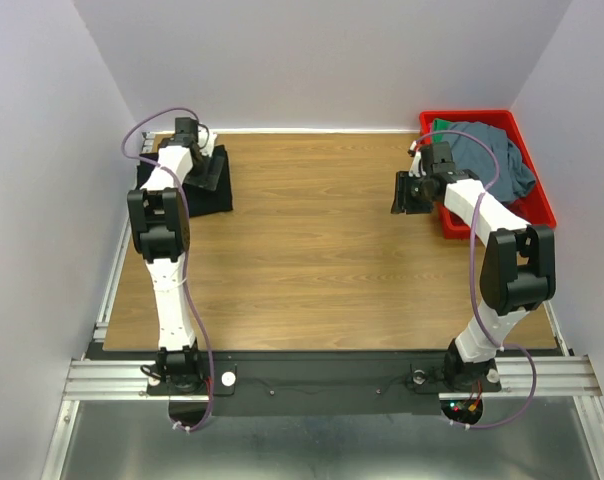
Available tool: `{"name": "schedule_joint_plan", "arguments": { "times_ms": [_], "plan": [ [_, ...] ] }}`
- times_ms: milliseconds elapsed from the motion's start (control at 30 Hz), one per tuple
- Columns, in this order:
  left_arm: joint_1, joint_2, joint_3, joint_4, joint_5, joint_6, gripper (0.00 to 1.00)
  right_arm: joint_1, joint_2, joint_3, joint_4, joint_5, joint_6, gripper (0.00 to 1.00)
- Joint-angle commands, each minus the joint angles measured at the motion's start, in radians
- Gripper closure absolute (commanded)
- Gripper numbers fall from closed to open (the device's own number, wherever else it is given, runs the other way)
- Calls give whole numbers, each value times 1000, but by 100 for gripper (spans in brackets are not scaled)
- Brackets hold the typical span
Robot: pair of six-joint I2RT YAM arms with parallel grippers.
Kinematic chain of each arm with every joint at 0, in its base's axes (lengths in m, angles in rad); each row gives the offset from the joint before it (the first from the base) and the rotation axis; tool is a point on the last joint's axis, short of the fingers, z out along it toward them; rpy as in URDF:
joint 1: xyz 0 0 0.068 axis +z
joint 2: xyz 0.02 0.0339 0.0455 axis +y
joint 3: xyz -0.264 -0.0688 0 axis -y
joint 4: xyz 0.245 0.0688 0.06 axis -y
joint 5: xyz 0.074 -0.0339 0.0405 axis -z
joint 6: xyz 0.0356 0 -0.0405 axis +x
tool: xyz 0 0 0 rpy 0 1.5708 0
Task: Fold and stack the t-shirts
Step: Neatly place the folded tshirt to the corner
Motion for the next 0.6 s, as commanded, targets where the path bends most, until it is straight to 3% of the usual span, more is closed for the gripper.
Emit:
{"name": "schedule_joint_plan", "arguments": {
  "times_ms": [0, 200, 333, 367, 433, 500, 533, 567],
  "plan": [
    [28, 87, 91, -122, -24, 211, 4, -11, -20, -10, 16, -18, -11, 48],
    [28, 11, 118, -113, 0, 324, 5, -11, -32, 7, 10, -32, -20, 48],
    [29, -141, 106, -143, 5, 319, 4, -12, -46, 25, -3, -46, -26, 44],
    [32, -175, 97, -143, 6, 313, 3, -12, -49, 31, -10, -46, -27, 40],
    [40, -276, 13, -151, 37, 298, 1, -12, -60, 50, -25, -43, -43, 23],
    [48, -369, -51, -159, 41, 287, 1, -11, -72, 62, -34, -40, -55, 16],
    [60, -397, -88, -163, 58, 281, 2, -11, -81, 76, -48, -37, -64, 4],
    [69, -425, -130, -166, 68, 279, 1, -11, -86, 82, -56, -37, -75, 0]
  ]
}}
